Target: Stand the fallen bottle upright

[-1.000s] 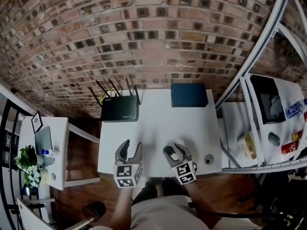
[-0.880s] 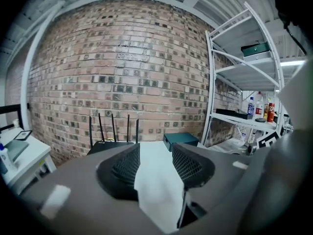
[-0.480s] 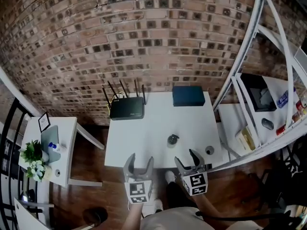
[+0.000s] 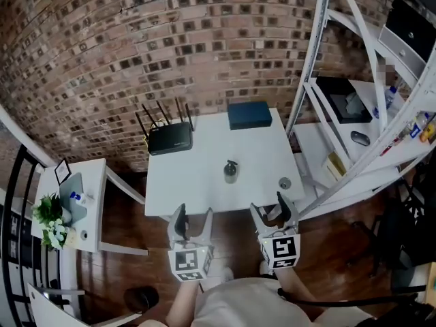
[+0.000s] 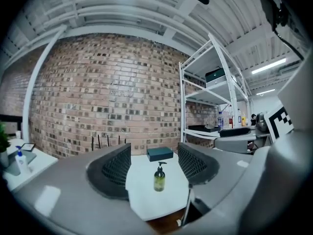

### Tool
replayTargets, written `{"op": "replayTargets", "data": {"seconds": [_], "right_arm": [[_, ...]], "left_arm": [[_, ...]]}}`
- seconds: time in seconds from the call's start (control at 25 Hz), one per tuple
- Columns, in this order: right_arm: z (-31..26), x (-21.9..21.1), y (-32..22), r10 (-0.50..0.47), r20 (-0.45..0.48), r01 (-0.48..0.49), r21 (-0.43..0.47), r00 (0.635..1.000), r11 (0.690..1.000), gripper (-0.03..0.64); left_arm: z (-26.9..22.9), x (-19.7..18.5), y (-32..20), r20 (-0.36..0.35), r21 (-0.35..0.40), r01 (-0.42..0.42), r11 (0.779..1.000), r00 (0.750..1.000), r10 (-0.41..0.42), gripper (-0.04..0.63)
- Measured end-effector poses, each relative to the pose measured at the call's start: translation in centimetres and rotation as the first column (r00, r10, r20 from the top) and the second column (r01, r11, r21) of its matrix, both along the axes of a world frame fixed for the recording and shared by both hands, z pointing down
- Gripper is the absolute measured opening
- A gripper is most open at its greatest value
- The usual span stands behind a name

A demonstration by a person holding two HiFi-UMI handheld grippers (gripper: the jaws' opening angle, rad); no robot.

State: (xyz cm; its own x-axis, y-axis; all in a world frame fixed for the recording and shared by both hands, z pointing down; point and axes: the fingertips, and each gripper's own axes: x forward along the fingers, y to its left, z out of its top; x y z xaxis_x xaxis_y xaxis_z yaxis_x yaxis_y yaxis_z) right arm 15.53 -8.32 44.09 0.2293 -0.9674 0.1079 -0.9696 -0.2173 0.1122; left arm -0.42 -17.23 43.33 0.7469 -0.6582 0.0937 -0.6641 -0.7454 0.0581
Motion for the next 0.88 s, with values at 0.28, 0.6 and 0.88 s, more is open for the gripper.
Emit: {"op": "replayTargets", "data": {"seconds": [0.28,0.6,0.88], "right_arm": [[-2.8,2.2,-0.5,-0.041,0.014,0.040,0.043,0.999,0.998,0.316],[-2.7,4.1,1.2,-0.063,0.023,0.063,0.013,0.998,0.998,0.324],[-3.2,3.6,1.5,-0.072,0.011,0.072,0.033,0.997,0.997,0.324]], "left_arm": [[-2.7,3.3,0.6,0.012,0.045,0.027,0.999,1.000,-0.028,0.308],[-2.1,6.5,3.3,-0.001,0.018,0.005,1.000,1.000,-0.005,0.308],[-2.8,4.8,3.2,-0.012,0.034,0.044,0.998,0.999,-0.044,0.307]]}}
